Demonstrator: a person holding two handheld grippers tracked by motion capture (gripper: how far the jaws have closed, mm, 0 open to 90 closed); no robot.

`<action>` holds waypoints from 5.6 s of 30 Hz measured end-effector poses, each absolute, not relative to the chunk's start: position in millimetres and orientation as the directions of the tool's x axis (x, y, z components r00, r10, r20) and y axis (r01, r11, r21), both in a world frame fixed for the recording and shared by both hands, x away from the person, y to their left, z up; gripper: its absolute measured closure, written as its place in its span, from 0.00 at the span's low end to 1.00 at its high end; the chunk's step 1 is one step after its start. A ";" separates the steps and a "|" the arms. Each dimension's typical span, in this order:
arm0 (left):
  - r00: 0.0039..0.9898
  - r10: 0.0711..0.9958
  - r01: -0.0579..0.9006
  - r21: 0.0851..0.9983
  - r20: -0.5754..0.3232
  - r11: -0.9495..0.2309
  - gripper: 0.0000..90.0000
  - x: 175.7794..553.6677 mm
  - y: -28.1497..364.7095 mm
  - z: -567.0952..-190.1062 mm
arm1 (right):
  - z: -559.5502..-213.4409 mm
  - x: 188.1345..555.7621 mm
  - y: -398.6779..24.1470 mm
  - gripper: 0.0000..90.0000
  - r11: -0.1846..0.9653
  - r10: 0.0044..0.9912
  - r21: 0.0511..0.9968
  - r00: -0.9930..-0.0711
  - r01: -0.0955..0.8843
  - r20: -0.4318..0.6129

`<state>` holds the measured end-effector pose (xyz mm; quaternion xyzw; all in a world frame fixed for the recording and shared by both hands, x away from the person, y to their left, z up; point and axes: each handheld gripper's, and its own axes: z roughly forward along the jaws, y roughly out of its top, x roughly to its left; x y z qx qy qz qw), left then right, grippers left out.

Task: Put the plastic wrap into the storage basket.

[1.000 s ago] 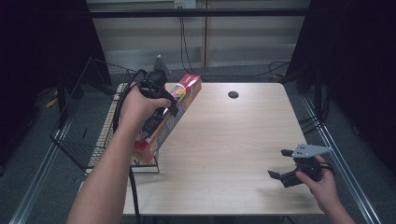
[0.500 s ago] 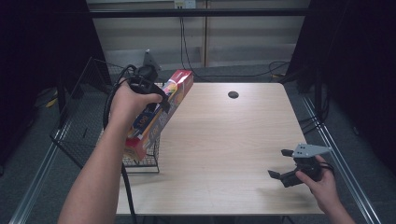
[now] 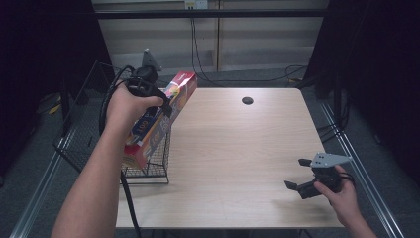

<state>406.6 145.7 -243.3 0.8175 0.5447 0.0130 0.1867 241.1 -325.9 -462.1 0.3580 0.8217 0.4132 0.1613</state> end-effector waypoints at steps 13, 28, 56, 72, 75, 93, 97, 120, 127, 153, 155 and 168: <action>0.386 0.904 0.894 0.318 -0.185 -0.317 0.50 406.5 159.3 -241.7 | -462.5 240.8 -326.7 0.02 0.403 0.723 0.795 -0.690 0.453 0.026; 0.358 0.915 0.902 0.321 -0.184 -0.289 0.50 404.5 174.2 -234.6 | -462.1 240.3 -325.9 0.02 0.402 0.727 0.794 -0.686 0.455 0.026; 0.294 0.939 0.923 0.306 -0.179 -0.231 0.50 401.8 198.4 -228.3 | -462.4 240.6 -325.1 0.02 0.402 0.722 0.794 -0.691 0.457 0.032; 0.258 0.949 0.930 0.311 -0.181 -0.194 0.50 400.8 209.5 -224.2 | -462.4 240.8 -324.8 0.02 0.405 0.725 0.793 -0.688 0.454 0.023; 0.256 0.951 0.929 0.314 -0.171 -0.194 0.50 400.7 211.7 -223.1 | -462.1 240.6 -324.8 0.02 0.404 0.725 0.794 -0.688 0.455 0.026; 0.214 0.961 0.936 0.319 -0.172 -0.151 0.50 398.9 228.4 -221.0 | -462.1 240.6 -324.2 0.02 0.400 0.723 0.796 -0.690 0.454 0.030; 0.202 0.965 0.937 0.319 -0.164 -0.142 0.50 398.6 231.1 -220.1 | -462.1 240.9 -324.2 0.02 0.399 0.725 0.797 -0.689 0.452 0.028; 0.150 0.977 0.938 0.333 -0.153 -0.092 0.50 395.1 251.9 -218.2 | -462.1 241.3 -323.0 0.02 0.401 0.726 0.798 -0.687 0.449 0.022; 0.122 0.981 0.938 0.340 -0.149 -0.065 0.50 395.6 261.0 -218.8 | -462.7 241.4 -320.9 0.02 0.402 0.727 0.798 -0.687 0.449 0.020; 0.010 0.990 0.946 0.322 -0.142 0.036 0.50 402.5 280.5 -250.9 | -465.9 243.2 -317.8 0.02 0.409 0.721 0.795 -0.693 0.448 0.020; 0.022 0.992 0.947 0.321 -0.120 0.018 0.50 403.9 281.4 -253.0 | -465.6 242.8 -318.3 0.02 0.408 0.724 0.795 -0.690 0.449 0.019; -0.015 0.992 0.948 0.314 -0.123 0.053 0.49 410.5 280.3 -263.7 | -466.5 242.8 -319.5 0.02 0.409 0.721 0.794 -0.693 0.449 0.020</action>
